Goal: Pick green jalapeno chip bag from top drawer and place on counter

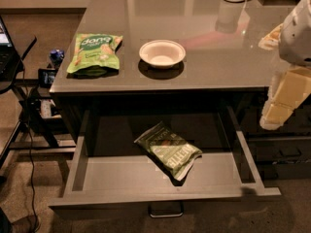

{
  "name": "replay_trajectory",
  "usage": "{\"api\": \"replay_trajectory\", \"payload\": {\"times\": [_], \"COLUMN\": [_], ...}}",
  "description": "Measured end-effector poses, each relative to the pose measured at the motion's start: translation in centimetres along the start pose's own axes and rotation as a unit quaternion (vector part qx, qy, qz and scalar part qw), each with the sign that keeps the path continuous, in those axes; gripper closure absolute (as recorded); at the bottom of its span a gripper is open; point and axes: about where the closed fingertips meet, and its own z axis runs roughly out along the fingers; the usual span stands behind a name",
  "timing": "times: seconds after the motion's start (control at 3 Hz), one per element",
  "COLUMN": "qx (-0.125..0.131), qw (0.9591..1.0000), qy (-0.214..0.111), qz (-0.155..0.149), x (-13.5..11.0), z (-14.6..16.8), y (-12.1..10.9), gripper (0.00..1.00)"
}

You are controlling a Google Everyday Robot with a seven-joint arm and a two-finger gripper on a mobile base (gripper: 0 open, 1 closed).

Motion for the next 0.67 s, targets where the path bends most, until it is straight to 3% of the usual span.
{"api": "replay_trajectory", "payload": {"times": [0.67], "qx": [-0.009], "qw": [1.0000], "qy": [-0.003], "qz": [0.002], "x": [-0.34], "z": [0.94], "y": [0.74], "gripper": [0.00]}}
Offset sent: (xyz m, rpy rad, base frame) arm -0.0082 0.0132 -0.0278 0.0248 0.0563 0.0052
